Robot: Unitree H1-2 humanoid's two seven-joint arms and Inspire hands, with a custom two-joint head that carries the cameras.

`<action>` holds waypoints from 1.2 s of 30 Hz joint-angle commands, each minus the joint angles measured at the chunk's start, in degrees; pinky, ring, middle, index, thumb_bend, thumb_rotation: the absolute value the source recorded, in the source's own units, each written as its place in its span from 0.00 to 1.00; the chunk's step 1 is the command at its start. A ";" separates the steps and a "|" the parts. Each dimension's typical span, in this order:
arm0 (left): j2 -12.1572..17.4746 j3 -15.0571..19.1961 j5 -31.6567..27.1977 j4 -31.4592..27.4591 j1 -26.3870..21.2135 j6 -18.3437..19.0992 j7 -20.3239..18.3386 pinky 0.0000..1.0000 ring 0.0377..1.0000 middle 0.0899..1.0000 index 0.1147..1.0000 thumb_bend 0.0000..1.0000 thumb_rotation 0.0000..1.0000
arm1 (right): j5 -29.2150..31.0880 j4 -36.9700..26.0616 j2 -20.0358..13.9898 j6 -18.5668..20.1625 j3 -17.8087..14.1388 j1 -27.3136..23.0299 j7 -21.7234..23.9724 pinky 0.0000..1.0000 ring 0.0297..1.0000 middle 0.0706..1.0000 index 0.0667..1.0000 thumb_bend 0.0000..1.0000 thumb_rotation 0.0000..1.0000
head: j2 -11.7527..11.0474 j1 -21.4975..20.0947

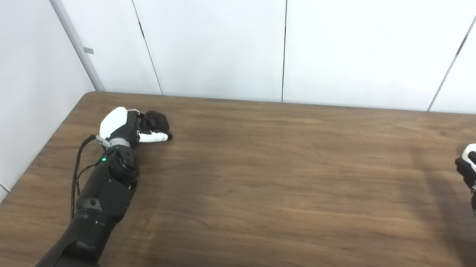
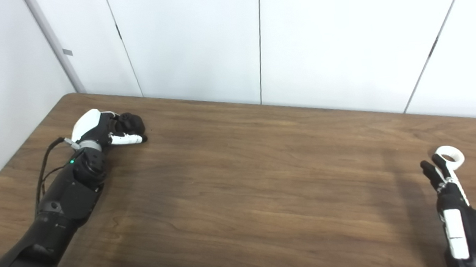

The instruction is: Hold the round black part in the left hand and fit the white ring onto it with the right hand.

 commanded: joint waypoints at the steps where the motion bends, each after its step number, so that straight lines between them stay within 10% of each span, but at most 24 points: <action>1: 2.34 0.07 1.41 -0.29 -2.76 -0.16 1.31 1.00 0.98 0.90 0.68 0.83 0.25 | -0.13 5.25 1.81 0.11 0.83 4.16 -0.63 0.98 0.93 0.90 0.94 0.50 1.00 | 0.08 0.07; 14: 1.52 1.95 0.49 -0.47 -2.16 -2.25 2.85 1.00 0.94 0.85 0.58 0.79 0.19 | 1.15 5.15 1.86 0.65 0.68 4.18 -0.36 1.00 0.93 0.90 0.93 0.51 1.00 | 0.19 0.21; 19: 0.88 3.60 -0.99 -0.58 -1.56 -4.28 4.30 1.00 0.92 0.80 0.42 0.53 0.06 | 1.58 5.33 1.81 -0.11 0.61 4.26 -0.15 1.00 0.92 0.89 0.92 0.51 1.00 | 0.30 0.31; 36: 2.32 -0.02 4.06 -3.14 -0.23 -4.41 6.15 1.00 0.89 0.74 0.42 0.52 0.05 | 1.47 5.47 1.91 -0.42 0.62 4.12 -0.35 0.99 0.93 0.90 0.93 0.53 1.00 | 0.44 0.30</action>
